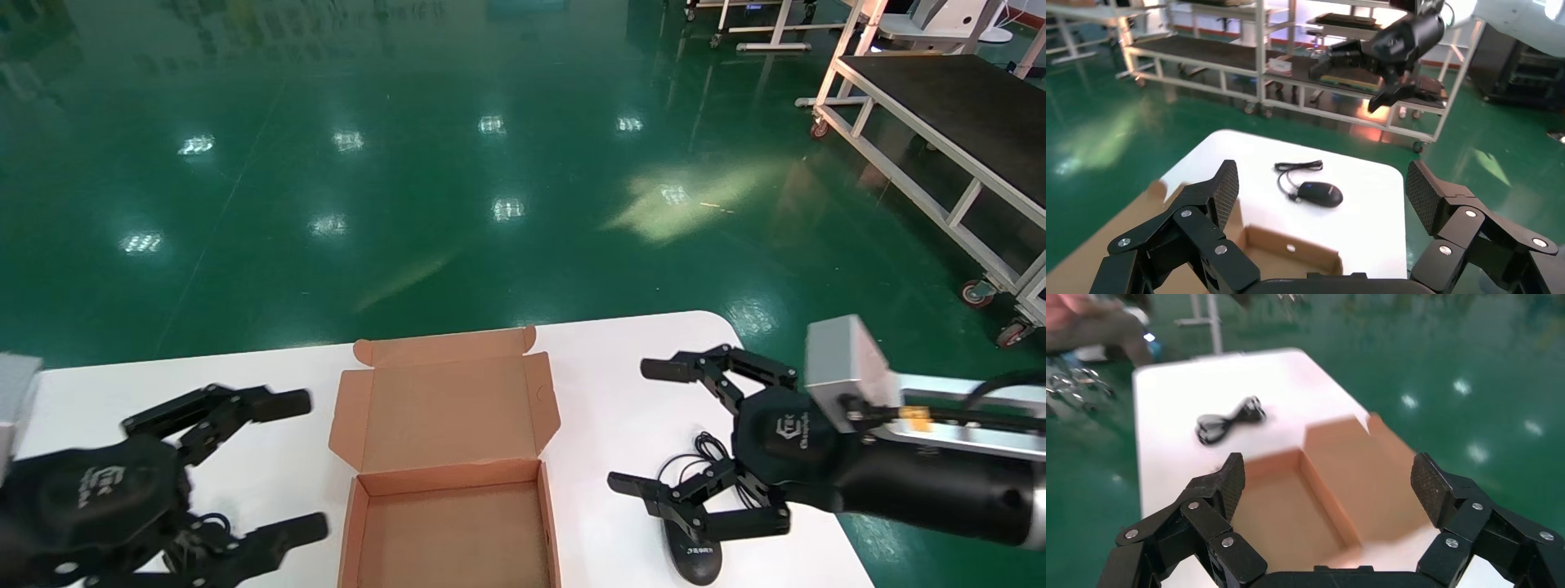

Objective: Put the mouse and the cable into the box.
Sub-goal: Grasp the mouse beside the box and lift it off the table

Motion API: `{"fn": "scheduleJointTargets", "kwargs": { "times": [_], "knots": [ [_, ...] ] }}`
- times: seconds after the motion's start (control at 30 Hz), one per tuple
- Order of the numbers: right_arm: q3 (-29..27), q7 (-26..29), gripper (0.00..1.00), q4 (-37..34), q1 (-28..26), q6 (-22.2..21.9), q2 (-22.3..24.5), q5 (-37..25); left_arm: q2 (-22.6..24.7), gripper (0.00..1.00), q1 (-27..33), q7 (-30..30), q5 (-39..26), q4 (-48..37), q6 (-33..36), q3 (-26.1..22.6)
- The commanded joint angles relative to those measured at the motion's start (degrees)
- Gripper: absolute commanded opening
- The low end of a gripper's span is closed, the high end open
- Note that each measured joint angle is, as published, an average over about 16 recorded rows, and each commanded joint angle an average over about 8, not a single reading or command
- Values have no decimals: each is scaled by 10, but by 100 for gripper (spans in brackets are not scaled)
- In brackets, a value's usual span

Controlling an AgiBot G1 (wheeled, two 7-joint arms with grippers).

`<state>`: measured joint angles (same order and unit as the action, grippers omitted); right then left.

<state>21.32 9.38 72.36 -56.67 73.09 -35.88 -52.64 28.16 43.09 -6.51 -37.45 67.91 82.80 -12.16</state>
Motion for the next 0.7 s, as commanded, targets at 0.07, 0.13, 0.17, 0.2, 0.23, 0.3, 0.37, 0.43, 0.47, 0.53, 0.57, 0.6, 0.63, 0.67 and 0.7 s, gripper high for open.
{"fn": "scheduleJointTargets", "kwargs": {
  "times": [0.07,0.13,0.17,0.2,0.23,0.3,0.37,0.43,0.47,0.53,0.57,0.6,0.63,0.67,0.7],
  "knots": [
    [13,7,100,1,10,-32,-2,-25,-18,100,-42,9,17,-6,-5,14],
    [23,17,100,5,16,-57,-3,-43,-32,100,-76,17,29,-12,-7,23],
    [27,21,100,8,18,-69,-4,-52,-38,100,-91,21,33,-16,-7,27],
    [32,27,100,11,21,-81,-4,-61,-45,100,-108,26,38,-19,-6,30],
    [37,33,100,14,24,-93,-5,-70,-52,100,-125,31,42,-23,-6,33],
    [47,45,100,20,29,-117,-6,-88,-66,100,-158,40,50,-32,-5,38],
    [56,58,100,26,35,-141,-7,-106,-79,100,-193,50,57,-44,-3,42],
    [65,72,100,32,40,-163,-8,-123,-91,100,-225,60,64,-57,-1,45],
    [69,78,100,35,43,-172,-9,-131,-96,100,-239,64,67,-64,-1,46],
    [78,93,100,41,48,-193,-10,-148,-104,100,-271,74,75,-80,-1,50],
    [82,101,100,44,50,-203,-10,-156,-108,100,-287,80,79,-89,-2,52],
    [86,109,100,48,52,-212,-10,-164,-110,100,-303,85,84,-98,-4,55],
    [90,117,100,51,55,-221,-10,-173,-112,100,-318,91,89,-107,-6,59],
    [94,125,100,54,57,-230,-10,-181,-113,100,-334,97,95,-117,-9,63],
    [98,133,100,56,59,-239,-10,-189,-114,100,-349,103,101,-126,-12,67]
  ]
}}
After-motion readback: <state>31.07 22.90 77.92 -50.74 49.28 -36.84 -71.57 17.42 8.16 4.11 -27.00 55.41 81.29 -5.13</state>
